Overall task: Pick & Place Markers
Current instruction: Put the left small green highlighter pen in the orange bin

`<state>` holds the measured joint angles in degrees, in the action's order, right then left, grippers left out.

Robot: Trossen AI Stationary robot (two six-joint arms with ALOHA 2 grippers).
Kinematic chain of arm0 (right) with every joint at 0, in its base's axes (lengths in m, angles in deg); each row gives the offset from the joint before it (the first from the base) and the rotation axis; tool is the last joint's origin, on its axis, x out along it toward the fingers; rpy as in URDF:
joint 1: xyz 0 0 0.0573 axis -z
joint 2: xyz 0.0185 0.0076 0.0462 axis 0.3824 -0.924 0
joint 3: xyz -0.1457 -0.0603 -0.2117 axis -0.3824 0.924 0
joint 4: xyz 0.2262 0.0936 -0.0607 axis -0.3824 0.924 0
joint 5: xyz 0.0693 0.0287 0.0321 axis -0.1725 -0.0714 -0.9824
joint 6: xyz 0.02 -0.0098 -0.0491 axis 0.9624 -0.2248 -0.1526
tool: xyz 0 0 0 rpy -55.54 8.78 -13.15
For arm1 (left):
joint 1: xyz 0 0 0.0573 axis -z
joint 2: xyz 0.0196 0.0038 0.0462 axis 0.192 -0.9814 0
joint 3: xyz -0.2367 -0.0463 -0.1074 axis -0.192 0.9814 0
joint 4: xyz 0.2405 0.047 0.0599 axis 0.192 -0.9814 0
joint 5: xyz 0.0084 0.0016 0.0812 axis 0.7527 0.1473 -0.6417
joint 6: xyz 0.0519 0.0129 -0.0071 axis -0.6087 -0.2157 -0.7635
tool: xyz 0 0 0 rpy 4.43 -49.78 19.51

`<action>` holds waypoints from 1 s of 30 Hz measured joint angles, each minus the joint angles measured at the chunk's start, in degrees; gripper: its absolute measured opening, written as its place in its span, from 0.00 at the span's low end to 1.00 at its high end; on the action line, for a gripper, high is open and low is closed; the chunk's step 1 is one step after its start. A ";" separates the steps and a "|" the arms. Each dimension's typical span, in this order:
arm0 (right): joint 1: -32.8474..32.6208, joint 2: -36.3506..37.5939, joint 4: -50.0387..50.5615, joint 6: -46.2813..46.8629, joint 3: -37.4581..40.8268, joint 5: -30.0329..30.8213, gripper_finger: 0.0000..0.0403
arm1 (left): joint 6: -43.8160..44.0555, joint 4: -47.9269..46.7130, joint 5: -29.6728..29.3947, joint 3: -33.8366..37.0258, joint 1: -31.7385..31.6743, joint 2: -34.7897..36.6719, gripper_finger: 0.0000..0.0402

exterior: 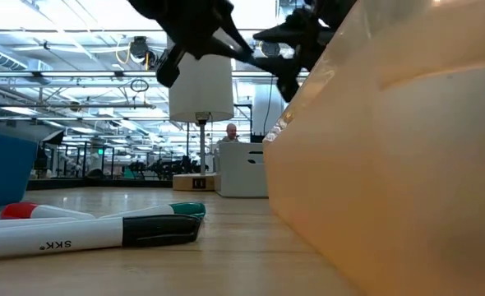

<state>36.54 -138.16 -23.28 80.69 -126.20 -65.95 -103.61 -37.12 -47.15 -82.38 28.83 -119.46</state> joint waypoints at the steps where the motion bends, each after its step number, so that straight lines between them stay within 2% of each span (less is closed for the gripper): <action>1: 0.18 -1.02 0.56 -0.10 -0.95 -1.59 0.42 | -0.33 1.10 -0.01 -0.05 0.16 0.06 0.09; 4: 0.55 -3.26 -0.44 -0.28 -4.16 -5.20 0.42 | -1.71 4.11 0.19 -0.05 0.81 0.07 0.09; 9: 0.66 -5.11 0.05 -0.22 -6.24 -7.02 0.42 | -2.18 4.24 1.24 -0.13 1.07 0.07 0.09; 21: 0.07 -8.41 -1.44 2.49 -6.93 -6.97 0.40 | -3.32 4.86 3.79 -0.16 -0.53 0.07 0.09; 26: 0.01 -9.05 -2.88 2.18 -6.91 -7.78 0.33 | -2.39 4.97 4.16 -0.16 -0.79 0.04 0.09; 30: 0.03 -9.08 -5.14 1.66 -6.89 -10.60 0.17 | -1.44 5.41 4.46 -0.16 -0.81 0.04 0.09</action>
<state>36.57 -147.23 -28.42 82.34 -133.08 -76.55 -105.05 -31.71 -42.69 -82.53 28.02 -119.42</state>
